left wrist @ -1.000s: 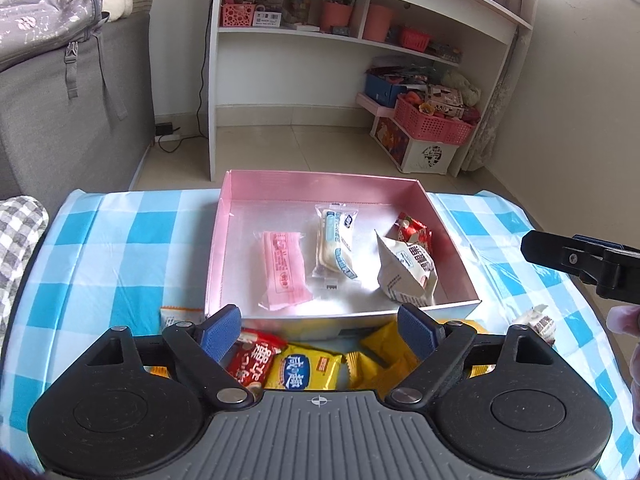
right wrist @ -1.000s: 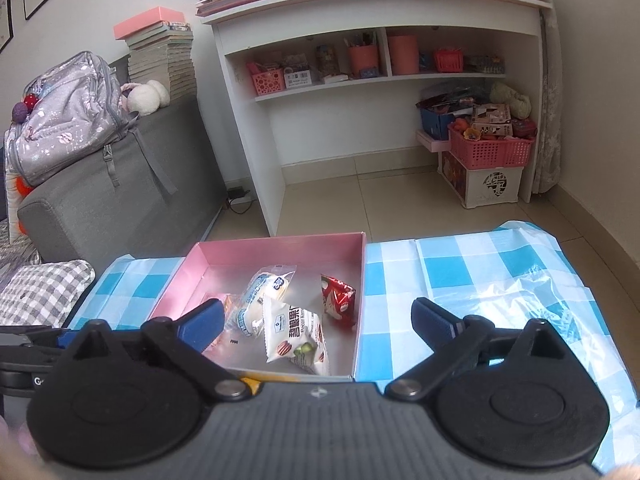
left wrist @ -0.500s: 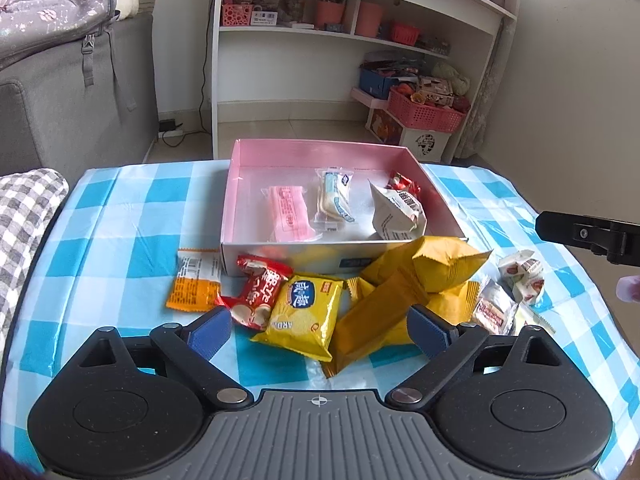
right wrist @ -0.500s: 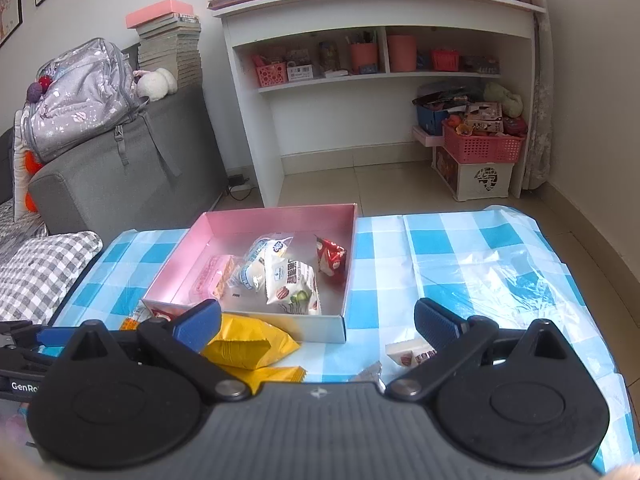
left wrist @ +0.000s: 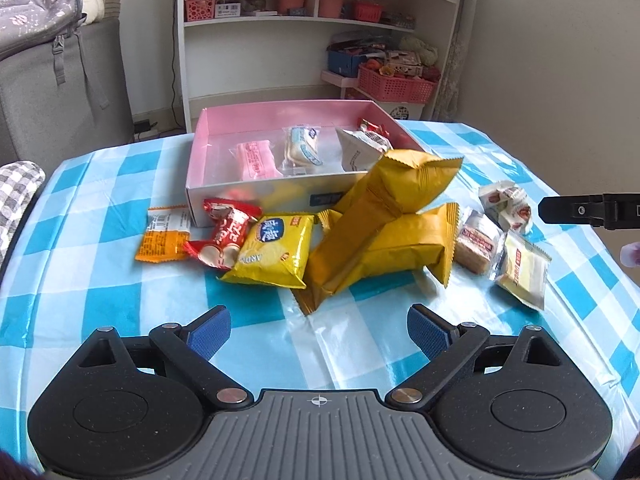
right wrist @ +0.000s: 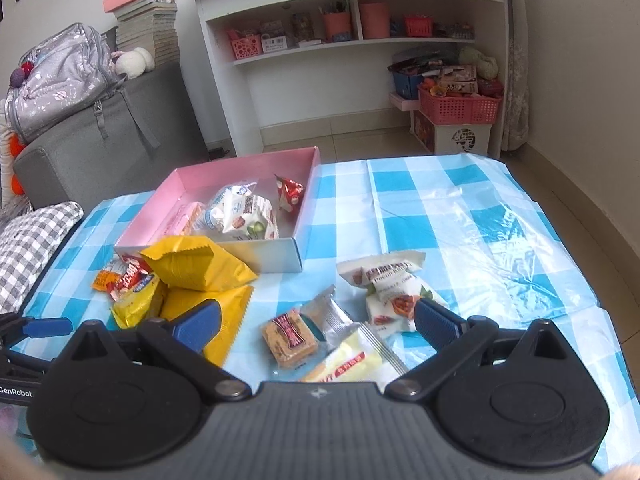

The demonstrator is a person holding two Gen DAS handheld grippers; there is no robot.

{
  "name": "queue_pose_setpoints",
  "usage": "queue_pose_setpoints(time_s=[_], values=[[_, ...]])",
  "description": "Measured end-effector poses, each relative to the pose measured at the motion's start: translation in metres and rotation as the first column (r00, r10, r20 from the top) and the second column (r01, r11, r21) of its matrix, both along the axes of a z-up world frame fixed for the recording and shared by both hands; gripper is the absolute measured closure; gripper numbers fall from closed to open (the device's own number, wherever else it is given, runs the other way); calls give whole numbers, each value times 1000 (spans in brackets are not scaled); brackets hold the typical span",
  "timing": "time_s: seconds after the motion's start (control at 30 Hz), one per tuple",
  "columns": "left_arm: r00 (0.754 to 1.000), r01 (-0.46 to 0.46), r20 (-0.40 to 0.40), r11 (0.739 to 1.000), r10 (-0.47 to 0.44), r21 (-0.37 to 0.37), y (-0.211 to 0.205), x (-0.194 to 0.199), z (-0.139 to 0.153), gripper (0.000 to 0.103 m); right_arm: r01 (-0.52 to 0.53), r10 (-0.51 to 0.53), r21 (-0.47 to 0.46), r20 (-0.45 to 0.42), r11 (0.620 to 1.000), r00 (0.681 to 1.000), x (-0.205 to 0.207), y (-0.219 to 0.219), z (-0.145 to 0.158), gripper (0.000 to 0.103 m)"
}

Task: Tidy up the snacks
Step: 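Withdraw both grippers from the box toward the remaining snack packets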

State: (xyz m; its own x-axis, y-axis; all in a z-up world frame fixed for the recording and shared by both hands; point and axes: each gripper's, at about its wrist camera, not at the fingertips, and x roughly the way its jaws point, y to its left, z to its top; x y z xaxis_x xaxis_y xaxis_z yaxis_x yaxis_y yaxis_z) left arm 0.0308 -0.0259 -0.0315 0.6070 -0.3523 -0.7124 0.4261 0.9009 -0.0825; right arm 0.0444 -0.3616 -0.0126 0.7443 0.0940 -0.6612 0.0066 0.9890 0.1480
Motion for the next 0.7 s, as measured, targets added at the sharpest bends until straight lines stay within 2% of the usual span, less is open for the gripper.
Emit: queue_pose_setpoints(time_s=[0.2, 0.4, 0.6, 0.7], values=[[999, 47, 5, 999, -47, 6, -20, -6, -12, 7, 18, -26, -86, -88, 996, 996, 4, 0, -20, 0], [995, 95, 13, 995, -95, 9, -40, -9, -18, 7, 26, -40, -89, -152, 996, 988, 15, -1, -38, 0], [991, 136, 3, 991, -136, 12, -56, -11, -25, 7, -7, -25, -151, -206, 988, 978, 22, 5, -54, 3], [987, 159, -1, 987, -159, 8, -66, -12, -25, 7, -25, -10, -153, -228, 988, 974, 20, 2, -57, 4]])
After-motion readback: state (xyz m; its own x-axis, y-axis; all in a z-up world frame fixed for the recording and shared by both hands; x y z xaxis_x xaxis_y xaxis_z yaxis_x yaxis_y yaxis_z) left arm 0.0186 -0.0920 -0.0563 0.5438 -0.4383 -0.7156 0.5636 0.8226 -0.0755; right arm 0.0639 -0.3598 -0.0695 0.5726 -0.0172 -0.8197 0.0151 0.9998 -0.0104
